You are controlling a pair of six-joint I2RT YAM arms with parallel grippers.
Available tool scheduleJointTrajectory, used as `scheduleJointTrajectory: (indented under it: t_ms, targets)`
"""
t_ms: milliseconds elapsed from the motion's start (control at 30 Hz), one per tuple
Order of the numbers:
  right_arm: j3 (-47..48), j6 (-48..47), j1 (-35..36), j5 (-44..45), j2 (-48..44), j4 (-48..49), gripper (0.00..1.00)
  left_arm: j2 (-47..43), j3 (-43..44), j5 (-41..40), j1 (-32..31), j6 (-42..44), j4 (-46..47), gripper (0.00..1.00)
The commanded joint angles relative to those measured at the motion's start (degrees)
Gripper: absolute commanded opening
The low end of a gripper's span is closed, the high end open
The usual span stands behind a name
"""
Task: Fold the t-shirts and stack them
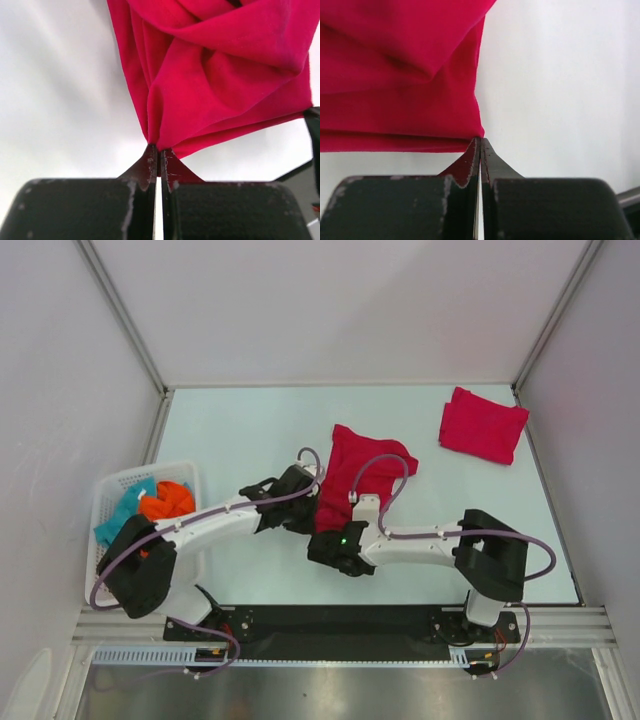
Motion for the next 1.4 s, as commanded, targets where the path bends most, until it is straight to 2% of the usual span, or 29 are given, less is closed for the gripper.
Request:
scheduleJointTrajectory:
  t_ms: [0, 233, 367, 600, 900, 1367]
  targets:
    - [0.0, 7.0, 1.9, 2.9, -3.1, -12.7, 0.0, -3.5, -1.3, -1.3, 0.6, -0.1, -2.4, 0.0]
    - [6.4, 13.6, 7.8, 2.6, -4.0, -25.2, 0.0, -10.2, -1.9, 1.6, -0.5, -0.5, -7.2, 0.0]
    - [10.8, 16.2, 10.8, 2.2, -4.5, -29.5, 0.0, -13.7, 0.5, 0.9, -0.6, -0.2, -13.8, 0.0]
    - [18.0, 12.0, 8.8, 6.9, -5.3, -29.6, 0.0, -14.4, 11.8, 1.2, -0.8, 0.2, -19.3, 0.0]
    - [24.3, 6.4, 4.3, 15.0, -3.4, -29.5, 0.0, -11.5, 19.7, -2.8, -0.7, 2.3, -20.6, 0.0]
    - [26.4, 6.3, 2.6, 17.1, -6.1, -29.6, 0.0, -12.5, 24.3, -2.9, -0.7, 1.5, -22.5, 0.0]
